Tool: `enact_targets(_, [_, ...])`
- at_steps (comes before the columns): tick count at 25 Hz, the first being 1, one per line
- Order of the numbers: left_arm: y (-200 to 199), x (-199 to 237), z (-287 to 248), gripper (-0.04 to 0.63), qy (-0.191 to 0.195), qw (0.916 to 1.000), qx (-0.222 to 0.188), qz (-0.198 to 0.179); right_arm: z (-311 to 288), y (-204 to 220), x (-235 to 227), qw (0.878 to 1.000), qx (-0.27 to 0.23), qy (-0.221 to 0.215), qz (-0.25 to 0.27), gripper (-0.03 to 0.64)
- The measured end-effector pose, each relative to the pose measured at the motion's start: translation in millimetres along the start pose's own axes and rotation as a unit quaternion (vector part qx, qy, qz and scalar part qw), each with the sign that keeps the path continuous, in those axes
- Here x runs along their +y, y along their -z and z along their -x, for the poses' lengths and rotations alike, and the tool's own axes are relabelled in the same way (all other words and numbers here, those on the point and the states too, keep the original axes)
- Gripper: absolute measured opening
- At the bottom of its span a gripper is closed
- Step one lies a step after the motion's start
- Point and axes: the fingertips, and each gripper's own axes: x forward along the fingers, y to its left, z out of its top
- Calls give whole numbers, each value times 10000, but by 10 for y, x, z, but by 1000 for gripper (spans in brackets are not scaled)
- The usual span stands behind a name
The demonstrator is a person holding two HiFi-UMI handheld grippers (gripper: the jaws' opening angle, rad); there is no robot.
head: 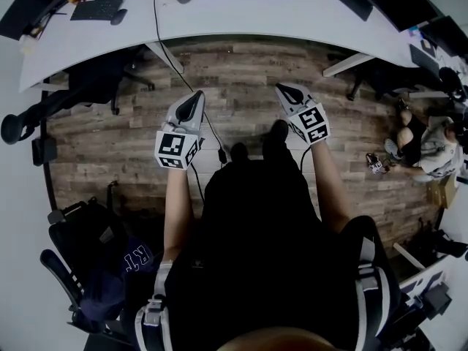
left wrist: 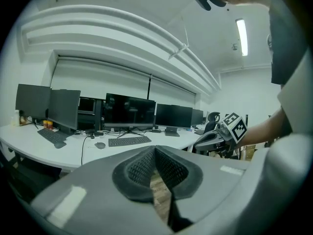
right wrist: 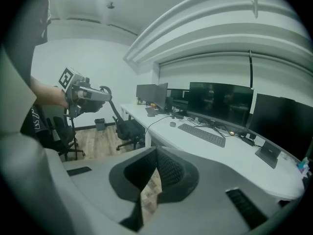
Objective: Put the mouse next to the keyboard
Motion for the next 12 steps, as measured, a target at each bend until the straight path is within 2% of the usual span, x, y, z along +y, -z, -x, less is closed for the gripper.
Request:
enact_targets(3, [-9,-35,-26,-3,123,9999,-31,30,11,0,-5,10000,-66,-18,-2,5])
enact_targets(7, [-24,-51,-34,31,234,9996,-90,109,32,-57,-45,9997,-224,82,30,21])
enact_targets(12, [-47,-29,-68,64,246,9997,-80,43,23,-152,-92,9989,-444,124,44,103])
